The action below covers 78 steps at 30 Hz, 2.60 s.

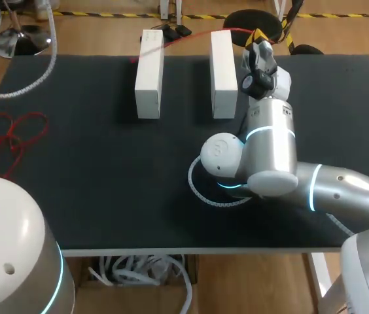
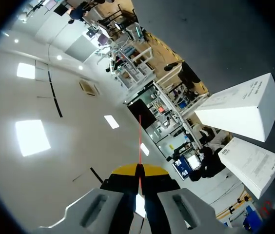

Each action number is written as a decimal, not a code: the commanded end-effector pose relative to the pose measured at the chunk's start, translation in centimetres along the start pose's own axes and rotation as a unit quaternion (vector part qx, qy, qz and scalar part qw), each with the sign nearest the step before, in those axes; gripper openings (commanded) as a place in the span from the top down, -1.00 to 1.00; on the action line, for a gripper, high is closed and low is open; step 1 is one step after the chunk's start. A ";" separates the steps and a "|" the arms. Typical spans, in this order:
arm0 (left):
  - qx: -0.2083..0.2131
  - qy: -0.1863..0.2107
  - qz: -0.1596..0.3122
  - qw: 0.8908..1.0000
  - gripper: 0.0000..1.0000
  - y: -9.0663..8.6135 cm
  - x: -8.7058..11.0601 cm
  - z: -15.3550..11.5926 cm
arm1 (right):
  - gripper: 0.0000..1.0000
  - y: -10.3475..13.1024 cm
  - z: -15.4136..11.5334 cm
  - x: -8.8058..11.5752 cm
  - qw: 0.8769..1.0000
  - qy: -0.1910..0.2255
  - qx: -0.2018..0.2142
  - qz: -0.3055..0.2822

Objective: Grab the tape and strap the tape.

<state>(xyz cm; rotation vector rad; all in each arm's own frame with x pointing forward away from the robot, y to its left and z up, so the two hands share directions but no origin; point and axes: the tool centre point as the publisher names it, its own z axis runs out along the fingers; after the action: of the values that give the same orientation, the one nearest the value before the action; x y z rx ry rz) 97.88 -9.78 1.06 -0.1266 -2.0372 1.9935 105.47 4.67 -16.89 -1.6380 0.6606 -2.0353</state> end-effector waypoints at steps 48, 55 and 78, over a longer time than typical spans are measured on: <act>0.175 -0.068 0.032 0.982 -1.00 4.1 -1.5 2.5 | 1.00 -2.9 1.1 6.4 0.993 0.049 -0.022 0.109; 0.171 -0.074 0.036 0.982 -1.00 3.9 -1.7 1.6 | 1.00 -3.0 1.0 7.3 0.991 0.051 -0.022 0.119; 0.165 -0.063 0.052 0.983 -1.00 3.8 -1.7 -0.1 | 1.00 -2.6 1.3 9.6 0.989 0.065 -0.031 0.125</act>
<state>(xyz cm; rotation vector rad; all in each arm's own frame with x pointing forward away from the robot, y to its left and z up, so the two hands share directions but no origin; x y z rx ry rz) 98.41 -9.90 -2.74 -0.0165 -1.7799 2.4331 104.49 0.71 -8.07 -1.3789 0.9292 -1.9654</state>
